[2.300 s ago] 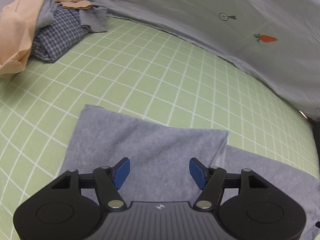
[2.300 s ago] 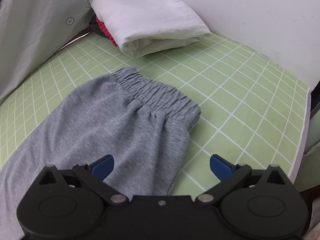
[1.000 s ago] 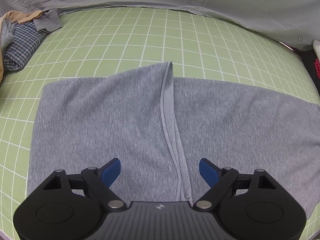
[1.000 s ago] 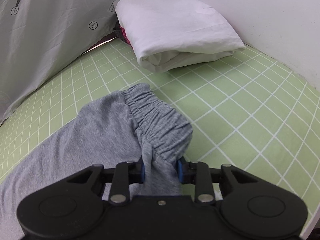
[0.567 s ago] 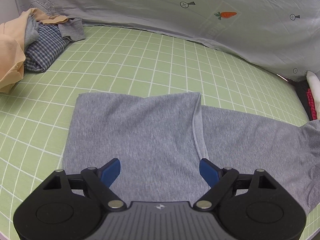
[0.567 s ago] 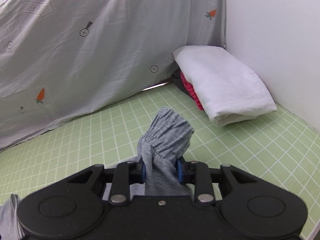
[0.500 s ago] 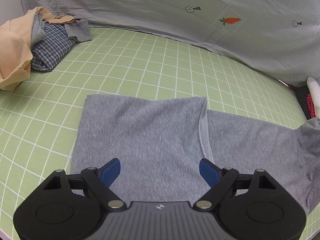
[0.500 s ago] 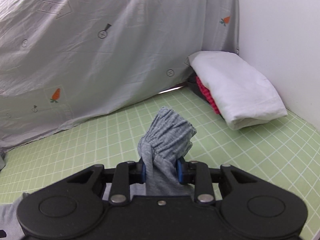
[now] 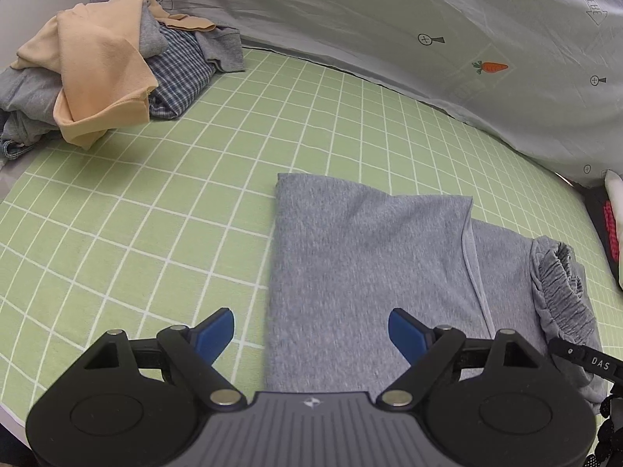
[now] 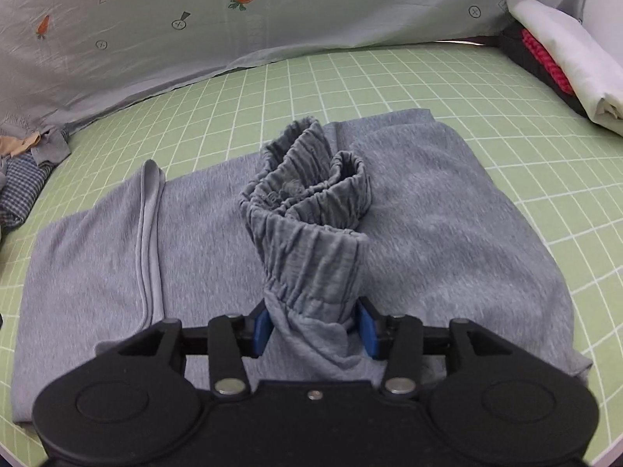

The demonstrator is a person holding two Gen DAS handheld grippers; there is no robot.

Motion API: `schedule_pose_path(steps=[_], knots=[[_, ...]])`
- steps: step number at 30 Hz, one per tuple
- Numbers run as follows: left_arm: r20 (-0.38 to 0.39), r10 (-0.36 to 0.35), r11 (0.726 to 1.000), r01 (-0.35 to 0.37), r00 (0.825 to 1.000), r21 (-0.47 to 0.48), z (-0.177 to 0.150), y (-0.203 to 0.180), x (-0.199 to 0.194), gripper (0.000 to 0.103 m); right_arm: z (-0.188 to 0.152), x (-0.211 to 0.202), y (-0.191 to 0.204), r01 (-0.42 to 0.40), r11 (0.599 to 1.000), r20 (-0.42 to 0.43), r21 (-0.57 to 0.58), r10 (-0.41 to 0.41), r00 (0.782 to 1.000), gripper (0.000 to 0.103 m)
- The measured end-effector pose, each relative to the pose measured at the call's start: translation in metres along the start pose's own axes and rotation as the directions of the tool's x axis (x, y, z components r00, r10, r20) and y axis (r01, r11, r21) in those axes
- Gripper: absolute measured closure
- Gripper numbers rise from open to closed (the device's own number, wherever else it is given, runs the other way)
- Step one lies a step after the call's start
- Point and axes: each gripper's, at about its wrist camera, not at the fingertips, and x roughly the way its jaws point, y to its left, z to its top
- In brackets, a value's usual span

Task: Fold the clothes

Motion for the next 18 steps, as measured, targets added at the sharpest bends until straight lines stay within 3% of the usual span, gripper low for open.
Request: schedule_pose_path(steps=[3,6,8,12,14,18], knots=[[-0.006,-0.009,1.000,0.009,1.000,0.023,0.003,0.003,0.001,0.016,0.008,-0.017,-0.001,-0.005,0.999,0.088,0.045,0.001,0.996,0.034],[-0.016,-0.017,0.998,0.017,1.000,0.052,0.002,0.005,0.003,0.016,0.016,-0.017,-0.009,0.003,0.992,0.120,0.126,-0.019,0.993,0.029],[-0.023,-0.011,0.998,0.013,1.000,0.062,0.002,0.006,0.004,0.016,0.020,-0.014,-0.015,0.009,0.982,0.131,0.188,-0.034,0.991,0.030],[-0.022,-0.001,0.997,0.003,1.000,0.078,0.002,0.009,0.003,0.016,0.026,-0.011,-0.029,0.029,0.950,0.158,0.310,-0.081,0.984,0.045],[-0.019,0.006,0.997,-0.005,1.000,0.081,0.001,0.011,0.001,0.016,0.028,-0.010,-0.037,0.055,0.932,0.171,0.359,-0.124,0.978,0.046],[-0.029,0.022,0.998,-0.020,0.999,0.055,0.001,0.018,0.003,0.016,0.035,0.014,-0.037,0.177,0.949,0.073,0.262,-0.203,0.977,0.048]])
